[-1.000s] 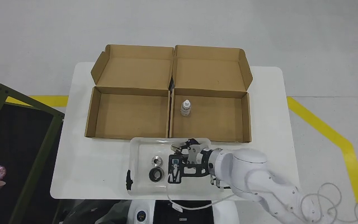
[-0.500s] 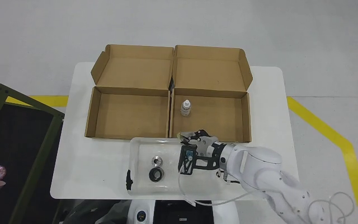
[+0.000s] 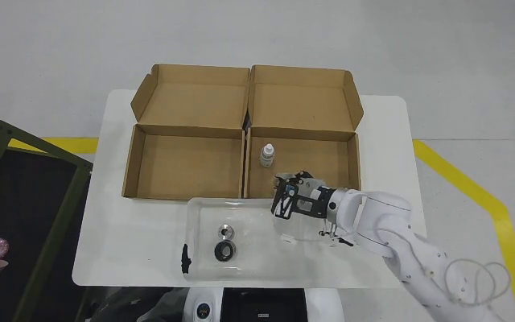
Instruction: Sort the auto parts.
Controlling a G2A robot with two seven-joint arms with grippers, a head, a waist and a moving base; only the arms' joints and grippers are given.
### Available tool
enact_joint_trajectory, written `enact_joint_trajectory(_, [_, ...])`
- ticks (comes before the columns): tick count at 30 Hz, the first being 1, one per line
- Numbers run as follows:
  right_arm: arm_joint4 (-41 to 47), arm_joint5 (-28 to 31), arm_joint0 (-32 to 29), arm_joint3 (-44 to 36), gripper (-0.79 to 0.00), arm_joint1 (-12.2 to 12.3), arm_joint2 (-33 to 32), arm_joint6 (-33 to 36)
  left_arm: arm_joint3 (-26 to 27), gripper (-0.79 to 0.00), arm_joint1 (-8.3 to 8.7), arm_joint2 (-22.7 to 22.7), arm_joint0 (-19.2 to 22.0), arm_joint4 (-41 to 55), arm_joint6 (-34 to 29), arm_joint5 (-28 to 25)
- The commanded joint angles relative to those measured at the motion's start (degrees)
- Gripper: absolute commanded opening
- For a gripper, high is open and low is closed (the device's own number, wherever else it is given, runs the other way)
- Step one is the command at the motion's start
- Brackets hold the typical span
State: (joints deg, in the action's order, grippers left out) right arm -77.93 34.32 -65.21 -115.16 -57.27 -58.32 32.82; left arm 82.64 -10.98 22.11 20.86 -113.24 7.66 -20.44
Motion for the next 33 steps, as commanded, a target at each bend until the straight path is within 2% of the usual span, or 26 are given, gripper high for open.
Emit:
enact_joint_trajectory(1, [1.78, 0.15, 1.21, 1.89, -0.785, -0.20, -0.14, 0.25, 0.00, 0.000, 0.00, 0.00, 0.00, 0.00, 0.00, 0.00])
enact_joint_trajectory(15, [12.87, 2.99, 12.33, 15.84, -0.785, -2.34, 3.45, 6.72, 0.00, 0.000, 0.00, 0.00, 0.00, 0.00, 0.00, 0.00])
enact_joint_trajectory(29, [15.96, 3.38, 21.48, 26.82, -0.785, -4.84, 9.30, 12.66, 0.00, 0.000, 0.00, 0.00, 0.00, 0.00, 0.00, 0.00])
enact_joint_trajectory(33, [16.14, 3.41, 22.83, 29.03, -0.757, -5.41, 10.69, 13.78, 0.00, 0.000, 0.00, 0.00, 0.00, 0.00, 0.00, 0.00])
